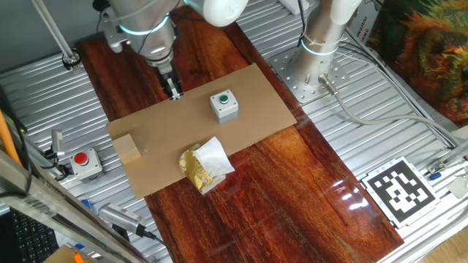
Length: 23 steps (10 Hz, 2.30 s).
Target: Hold a small block with the gripper and sweep it from left to right on the table
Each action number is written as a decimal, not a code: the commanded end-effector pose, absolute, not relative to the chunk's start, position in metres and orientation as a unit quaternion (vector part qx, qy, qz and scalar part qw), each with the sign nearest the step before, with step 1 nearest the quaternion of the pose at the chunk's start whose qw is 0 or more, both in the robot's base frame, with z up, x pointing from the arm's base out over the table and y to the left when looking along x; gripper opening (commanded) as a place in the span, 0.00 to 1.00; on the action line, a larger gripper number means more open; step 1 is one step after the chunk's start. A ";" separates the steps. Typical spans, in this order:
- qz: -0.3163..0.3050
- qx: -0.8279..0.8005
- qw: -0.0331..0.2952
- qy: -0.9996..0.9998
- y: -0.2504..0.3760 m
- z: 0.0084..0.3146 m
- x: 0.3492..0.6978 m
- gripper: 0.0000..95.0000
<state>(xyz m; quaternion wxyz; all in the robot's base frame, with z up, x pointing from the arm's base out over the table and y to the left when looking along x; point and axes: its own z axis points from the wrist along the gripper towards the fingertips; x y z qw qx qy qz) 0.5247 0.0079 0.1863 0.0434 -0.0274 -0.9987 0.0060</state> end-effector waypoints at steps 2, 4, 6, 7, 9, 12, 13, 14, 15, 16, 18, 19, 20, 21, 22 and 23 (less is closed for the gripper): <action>0.004 -0.027 0.042 -0.999 0.008 0.188 0.522 0.00; 0.004 -0.026 0.042 -0.999 0.008 0.188 0.522 0.00; 0.006 -0.024 0.039 -0.999 0.007 0.187 0.522 0.00; 0.009 -0.019 0.029 -0.999 0.004 0.180 0.528 0.00; 0.008 -0.011 0.018 -1.000 -0.010 0.157 0.559 0.00; 0.009 -0.015 0.021 -1.000 -0.010 0.150 0.604 0.00; 0.007 -0.015 0.022 -1.000 -0.010 0.151 0.610 0.00; 0.007 -0.016 0.022 -1.000 -0.009 0.152 0.618 0.00; 0.007 -0.017 0.022 -1.000 -0.007 0.152 0.626 0.00; 0.007 -0.018 0.022 -1.000 -0.006 0.149 0.632 0.00; 0.006 -0.018 0.020 -1.000 -0.006 0.138 0.642 0.00; 0.007 -0.019 0.020 -1.000 -0.006 0.134 0.647 0.00; 0.006 -0.018 0.018 -1.000 -0.006 0.129 0.654 0.00; 0.005 -0.019 0.017 -1.000 -0.005 0.122 0.665 0.00; 0.005 -0.020 0.017 -1.000 -0.003 0.115 0.673 0.00; 0.005 -0.020 0.017 -1.000 -0.002 0.111 0.678 0.00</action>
